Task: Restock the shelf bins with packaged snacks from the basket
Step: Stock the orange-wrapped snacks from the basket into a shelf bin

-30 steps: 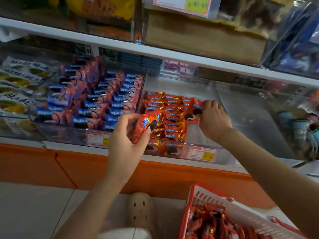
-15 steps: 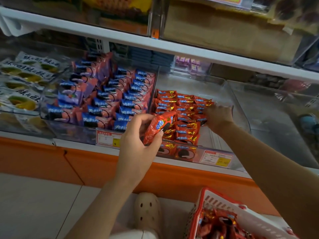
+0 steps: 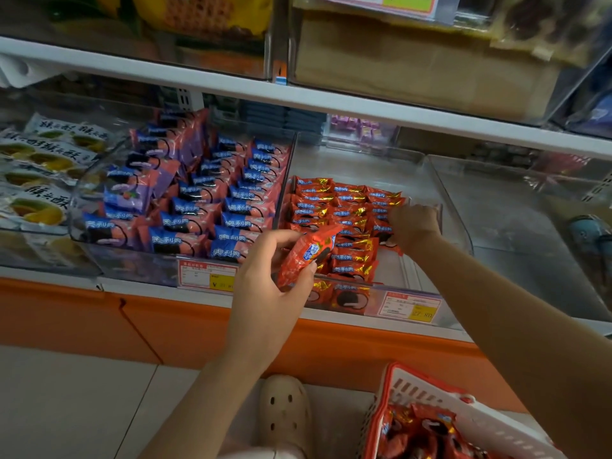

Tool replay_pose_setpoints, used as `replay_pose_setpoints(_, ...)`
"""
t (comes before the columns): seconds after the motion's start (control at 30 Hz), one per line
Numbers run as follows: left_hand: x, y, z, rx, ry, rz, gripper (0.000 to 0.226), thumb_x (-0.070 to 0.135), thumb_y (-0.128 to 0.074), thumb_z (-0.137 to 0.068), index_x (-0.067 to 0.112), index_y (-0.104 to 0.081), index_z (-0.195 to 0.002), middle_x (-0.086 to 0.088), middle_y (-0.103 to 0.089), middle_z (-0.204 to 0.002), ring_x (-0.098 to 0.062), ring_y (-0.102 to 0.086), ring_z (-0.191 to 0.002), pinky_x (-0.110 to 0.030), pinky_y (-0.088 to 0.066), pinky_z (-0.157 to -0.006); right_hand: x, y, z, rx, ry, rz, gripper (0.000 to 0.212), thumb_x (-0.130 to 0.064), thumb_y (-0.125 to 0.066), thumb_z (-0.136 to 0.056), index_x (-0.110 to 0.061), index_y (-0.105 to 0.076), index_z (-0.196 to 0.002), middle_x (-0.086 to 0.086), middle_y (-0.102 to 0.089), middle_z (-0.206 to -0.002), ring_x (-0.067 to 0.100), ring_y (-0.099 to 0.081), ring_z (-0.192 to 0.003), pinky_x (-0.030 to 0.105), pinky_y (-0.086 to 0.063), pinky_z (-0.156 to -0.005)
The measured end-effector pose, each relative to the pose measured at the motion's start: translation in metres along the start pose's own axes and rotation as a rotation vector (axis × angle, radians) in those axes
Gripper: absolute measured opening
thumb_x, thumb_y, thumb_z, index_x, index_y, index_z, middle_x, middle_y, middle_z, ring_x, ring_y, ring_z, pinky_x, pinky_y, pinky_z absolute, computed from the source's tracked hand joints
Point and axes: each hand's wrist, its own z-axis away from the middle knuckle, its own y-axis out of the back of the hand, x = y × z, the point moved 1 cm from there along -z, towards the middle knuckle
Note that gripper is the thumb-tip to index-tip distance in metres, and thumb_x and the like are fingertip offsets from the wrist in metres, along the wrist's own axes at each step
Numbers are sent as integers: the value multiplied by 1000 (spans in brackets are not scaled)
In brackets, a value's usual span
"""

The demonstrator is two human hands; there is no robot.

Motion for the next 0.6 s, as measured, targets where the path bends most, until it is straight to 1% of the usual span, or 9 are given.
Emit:
replay_pose_setpoints(0.1, 1, -2, 1, 2, 2, 1, 32, 9, -70, -83, 25, -54, -107, 10, -61, -103, 0, -58, -98, -5, -45, -74, -2, -4, 3, 48, -6, -114, 63, -30, -64, -89, -7, -30, -137, 14, -44, -135, 30, -48, -123, 41, -43, -98)
replay_pose_setpoints(0.13, 2, -3, 1, 2, 2, 2, 32, 9, -70, -83, 23, -55, -107, 10, -61, -103, 1, -58, -98, -5, -45, -74, -3, -6, 3, 52, 17, -143, 64, -27, -64, -89, -7, -28, -139, 15, -42, -137, 31, -48, -124, 41, -44, -97)
replay_pose_setpoints(0.2, 2, -4, 2, 1, 2, -1, 31, 10, -70, -83, 22, -55, -108, 11, -61, -103, 2, -57, -99, -5, -45, -74, -4, -8, 5, 43, 85, -145, 53, -21, -58, -93, -7, -32, -137, 12, -48, -134, 29, -52, -121, 38, -44, -97)
replay_pose_setpoints(0.27, 3, -5, 2, -2, 8, 7, 31, 11, -70, -83, 21, -55, -109, 11, -61, -103, 2, -58, -99, -6, -45, -74, -6, -10, 7, 41, 116, -127, 40, -17, -52, -95, -8, -40, -132, 10, -53, -128, 26, -56, -117, 39, -41, -100)
replay_pose_setpoints(0.37, 4, -5, 4, -2, 14, 15, 32, 12, -70, -84, 21, -55, -110, 9, -62, -105, 0, -58, -100, -8, -46, -76, -6, -4, 10, 21, 105, -163, 33, -12, -52, -93, -9, -48, -126, 9, -53, -125, 27, -57, -112, 40, -44, -97)
replay_pose_setpoints(0.47, 6, -3, 7, 21, 5, 37, 40, 10, -71, -82, 30, -51, -110, 12, -60, -107, 2, -57, -103, -7, -45, -79, -9, 5, 16, -13, 106, -157, 28, -15, -51, -94, -12, -53, -121, 9, -54, -123, 25, -57, -110, 39, -43, -100)
replay_pose_setpoints(0.53, 6, 0, 8, 41, -8, 31, 43, 8, -71, -81, 35, -49, -105, 11, -60, -106, 3, -57, -102, -5, -44, -78, -8, 10, 25, -29, 73, -253, 31, -17, -51, -94, -13, -51, -125, 9, -53, -127, 27, -54, -115, 40, -44, -100)
replay_pose_setpoints(0.6, 4, 3, 10, 63, -74, -32, 37, 6, -71, -82, 31, -52, -103, 5, -61, -104, -1, -58, -100, -6, -45, -78, -7, 18, 40, 5, 74, -392, 41, -18, -51, -95, -13, -42, -135, 11, -46, -136, 31, -46, -126, 44, -40, -105)
